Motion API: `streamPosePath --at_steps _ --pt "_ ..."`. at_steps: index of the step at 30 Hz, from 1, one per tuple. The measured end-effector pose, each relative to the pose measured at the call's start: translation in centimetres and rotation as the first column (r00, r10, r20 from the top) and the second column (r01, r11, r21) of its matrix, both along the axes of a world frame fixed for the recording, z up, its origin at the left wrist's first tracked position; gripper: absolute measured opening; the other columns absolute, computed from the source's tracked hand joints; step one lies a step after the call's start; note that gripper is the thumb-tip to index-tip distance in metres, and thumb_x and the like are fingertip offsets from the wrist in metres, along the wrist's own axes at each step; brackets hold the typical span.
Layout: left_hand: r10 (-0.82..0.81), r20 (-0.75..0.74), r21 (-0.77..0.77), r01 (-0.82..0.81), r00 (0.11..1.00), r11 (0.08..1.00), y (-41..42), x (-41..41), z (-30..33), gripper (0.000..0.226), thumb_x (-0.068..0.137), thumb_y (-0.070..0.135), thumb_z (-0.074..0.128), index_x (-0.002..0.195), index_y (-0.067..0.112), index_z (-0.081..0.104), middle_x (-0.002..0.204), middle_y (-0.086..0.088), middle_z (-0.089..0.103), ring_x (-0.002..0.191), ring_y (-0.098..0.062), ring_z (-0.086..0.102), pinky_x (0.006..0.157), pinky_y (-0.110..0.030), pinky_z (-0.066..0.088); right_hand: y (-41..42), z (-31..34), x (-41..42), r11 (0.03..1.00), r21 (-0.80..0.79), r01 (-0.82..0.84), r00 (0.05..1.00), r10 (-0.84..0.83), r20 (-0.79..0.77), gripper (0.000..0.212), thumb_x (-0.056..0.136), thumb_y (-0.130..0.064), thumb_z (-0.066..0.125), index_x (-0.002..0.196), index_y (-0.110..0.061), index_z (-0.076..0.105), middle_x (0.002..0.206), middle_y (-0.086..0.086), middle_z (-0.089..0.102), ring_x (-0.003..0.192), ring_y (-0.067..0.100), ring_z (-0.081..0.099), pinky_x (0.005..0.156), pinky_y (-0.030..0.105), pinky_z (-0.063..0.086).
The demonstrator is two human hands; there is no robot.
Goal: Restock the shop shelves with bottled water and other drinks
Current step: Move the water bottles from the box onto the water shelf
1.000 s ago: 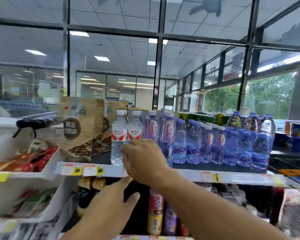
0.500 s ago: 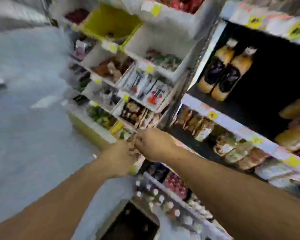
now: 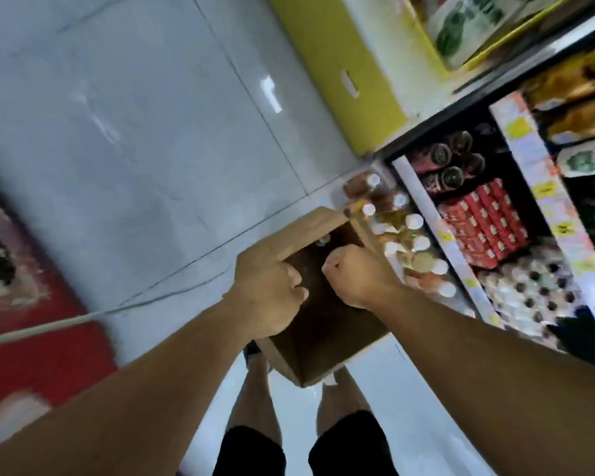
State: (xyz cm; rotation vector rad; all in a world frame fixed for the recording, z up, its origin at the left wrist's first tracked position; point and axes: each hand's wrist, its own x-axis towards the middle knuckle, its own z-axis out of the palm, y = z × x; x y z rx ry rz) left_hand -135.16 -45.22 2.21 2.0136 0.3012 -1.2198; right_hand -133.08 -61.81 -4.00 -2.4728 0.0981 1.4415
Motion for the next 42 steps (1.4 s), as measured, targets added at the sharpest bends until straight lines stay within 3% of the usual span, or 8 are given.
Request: streamPosePath --at_steps 5,9,21,27,32,36,39,42 --pt "-0.103 -0.158 0.001 0.104 0.982 0.995 -3.9 -3.4 -11.1 0.027 0.098 0.035 0.053 0.119 0.024 0.063 0.112 0.006 0.065 0.106 -0.010 0.059 0.091 -0.024 0.044 -2.1 -10.9 -4.0 0.991 -0.127 -0.030 0.992 0.014 -0.123 0.014 0.098 -0.029 0.052 0.097 -0.019 0.062 0.104 0.008 0.066 0.093 0.028 0.065 0.079 0.042 0.055" --pt "-0.117 -0.188 -0.031 0.113 0.975 0.993 -7.2 -5.0 -17.7 0.019 0.098 0.030 0.051 0.083 0.024 0.061 0.091 0.002 0.064 0.089 -0.017 0.063 0.074 -0.028 0.047 -3.7 -17.7 -6.1 0.971 -0.230 -0.066 0.985 0.026 -0.171 0.049 0.097 -0.018 0.055 0.144 -0.014 0.043 0.142 0.016 0.047 0.128 0.035 0.051 0.099 0.046 0.046" --pt "-0.037 -0.308 0.075 0.062 0.951 0.995 -11.1 -6.1 -26.1 0.026 0.097 0.032 0.050 0.112 0.021 0.069 0.108 -0.003 0.068 0.103 -0.025 0.064 0.092 -0.037 0.052 -6.5 -25.7 -7.7 0.965 -0.241 -0.103 0.976 0.052 -0.210 0.037 0.103 -0.010 0.047 0.140 -0.006 0.052 0.145 0.020 0.050 0.133 0.036 0.049 0.104 0.042 0.043" --pt "0.020 -0.299 0.110 0.014 0.954 0.994 -10.6 -4.5 -25.1 0.018 0.093 0.030 0.056 0.098 0.022 0.071 0.095 -0.002 0.070 0.092 -0.023 0.066 0.089 -0.041 0.055 -5.1 -23.5 -5.4 0.990 -0.140 0.006 0.964 -0.043 -0.261 0.039 0.104 -0.019 0.048 0.141 -0.006 0.050 0.146 0.017 0.048 0.134 0.033 0.047 0.106 0.038 0.039" --pt "0.033 -0.225 0.178 0.007 0.974 0.984 -10.1 -2.4 -21.0 0.022 0.091 0.016 0.054 0.108 0.018 0.067 0.098 -0.005 0.069 0.092 -0.025 0.066 0.084 -0.039 0.056 -3.0 -18.0 -2.6 0.994 -0.040 -0.104 0.950 0.087 -0.299 0.027 0.096 -0.011 0.055 0.123 -0.004 0.060 0.129 0.018 0.060 0.115 0.032 0.060 0.077 0.033 0.042" --pt "-0.031 -0.151 0.178 0.058 0.988 0.982 -9.1 0.2 -15.3 0.020 0.085 0.003 0.047 0.095 0.011 0.063 0.082 -0.008 0.062 0.080 -0.028 0.061 0.060 -0.034 0.048 -2.1 -11.0 0.5 0.973 0.026 -0.227 0.941 0.227 -0.252 0.017 0.095 -0.010 0.058 0.110 -0.006 0.064 0.116 0.014 0.065 0.099 0.028 0.062 0.072 0.030 0.043" --pt "-0.147 -0.090 0.157 0.160 0.985 0.975 -9.0 2.9 -8.6 0.020 0.092 0.005 0.047 0.096 0.015 0.063 0.091 -0.007 0.062 0.088 -0.024 0.062 0.072 -0.034 0.051 -2.2 -4.0 3.0 0.966 0.056 -0.251 0.939 0.257 -0.229 0.019 0.098 -0.018 0.058 0.086 -0.004 0.060 0.087 0.011 0.062 0.074 0.026 0.061 0.054 0.022 0.046" --pt "-0.139 -0.009 0.105 0.139 0.990 0.985 -9.2 5.1 -1.6 0.011 0.092 0.011 0.055 0.089 0.015 0.065 0.085 -0.005 0.064 0.071 -0.016 0.059 0.055 -0.024 0.041 -3.0 3.2 5.3 0.976 0.064 -0.210 0.958 0.219 -0.186 0.017 0.093 -0.019 0.064 0.080 -0.009 0.060 0.077 0.011 0.060 0.066 0.027 0.065 0.059 0.034 0.058"
